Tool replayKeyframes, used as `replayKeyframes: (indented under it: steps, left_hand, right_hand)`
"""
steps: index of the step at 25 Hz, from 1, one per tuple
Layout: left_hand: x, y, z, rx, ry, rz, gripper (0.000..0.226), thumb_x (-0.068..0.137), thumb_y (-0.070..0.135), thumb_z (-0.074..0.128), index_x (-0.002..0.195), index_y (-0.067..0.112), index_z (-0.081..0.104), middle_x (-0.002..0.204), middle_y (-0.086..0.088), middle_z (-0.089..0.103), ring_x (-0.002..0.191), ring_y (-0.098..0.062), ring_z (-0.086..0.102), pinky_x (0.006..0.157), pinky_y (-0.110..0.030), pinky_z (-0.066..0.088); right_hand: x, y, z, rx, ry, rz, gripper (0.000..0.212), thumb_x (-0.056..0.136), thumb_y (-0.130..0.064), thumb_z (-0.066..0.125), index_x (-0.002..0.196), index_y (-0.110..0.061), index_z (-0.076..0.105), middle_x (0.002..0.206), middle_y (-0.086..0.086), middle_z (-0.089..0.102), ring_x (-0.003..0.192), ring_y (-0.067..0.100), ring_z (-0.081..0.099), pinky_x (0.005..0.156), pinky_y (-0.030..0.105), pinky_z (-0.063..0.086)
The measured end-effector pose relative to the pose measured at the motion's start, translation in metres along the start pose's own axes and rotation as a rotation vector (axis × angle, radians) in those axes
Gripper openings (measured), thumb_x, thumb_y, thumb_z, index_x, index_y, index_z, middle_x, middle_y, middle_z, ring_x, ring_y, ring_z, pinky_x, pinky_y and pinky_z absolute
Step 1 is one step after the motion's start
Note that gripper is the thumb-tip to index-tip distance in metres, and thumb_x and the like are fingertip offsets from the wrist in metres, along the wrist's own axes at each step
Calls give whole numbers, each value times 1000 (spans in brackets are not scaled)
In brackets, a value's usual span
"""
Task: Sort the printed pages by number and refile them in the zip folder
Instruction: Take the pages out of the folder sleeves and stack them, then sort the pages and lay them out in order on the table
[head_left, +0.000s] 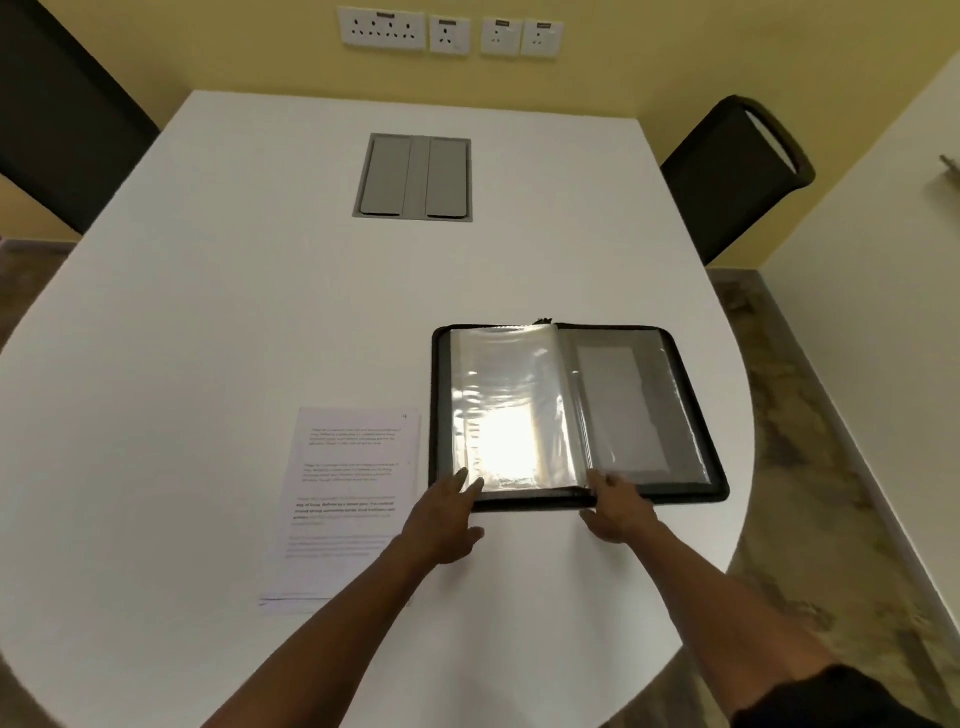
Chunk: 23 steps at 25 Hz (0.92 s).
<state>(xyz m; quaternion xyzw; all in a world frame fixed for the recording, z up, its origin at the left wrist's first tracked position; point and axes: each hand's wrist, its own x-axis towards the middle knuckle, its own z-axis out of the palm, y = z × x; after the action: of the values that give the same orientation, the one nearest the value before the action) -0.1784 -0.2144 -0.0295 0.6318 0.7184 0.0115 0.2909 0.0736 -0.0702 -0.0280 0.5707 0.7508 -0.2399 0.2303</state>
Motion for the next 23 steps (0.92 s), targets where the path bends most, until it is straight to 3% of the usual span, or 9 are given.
replayKeyframes:
  steps: [3,6,11,17,23]
  left_hand:
    - [28,16,3,117,-199,-35,84,95,50,55,159,21,8,166,-8,2,152,-33,4,122,-45,17]
    - [44,32,12,151,-280,-40,87,95,50,57,159,20,7,166,-6,-8,151,-39,-2,121,-49,19]
    - [63,57,25,121,-289,9,88,94,45,61,159,21,7,166,-1,-14,151,-35,-12,120,-50,21]
    - [73,85,32,218,-201,-102,77,93,36,58,157,27,15,166,0,-5,149,-36,12,111,-59,26]
    - [59,81,24,235,-157,-159,76,93,37,59,156,27,19,166,-4,1,146,-36,22,115,-53,25]
  right_hand:
    - [3,21,9,-6,-37,-35,76,96,-45,54,159,-29,13,168,4,2,151,30,19,114,48,36]
    - [1,37,13,-28,-13,-64,74,99,-42,51,160,-31,10,168,-1,-2,153,29,13,112,49,39]
    - [3,72,13,-22,-25,-30,80,99,-46,50,160,-29,2,168,-2,-13,155,26,0,111,51,39]
    - [9,85,11,-63,-57,23,88,95,-56,50,160,-30,-4,166,-2,-19,154,29,-2,110,56,37]
    - [10,84,24,-48,-20,18,97,91,-61,53,159,-27,-8,164,4,-26,154,34,-7,113,59,31]
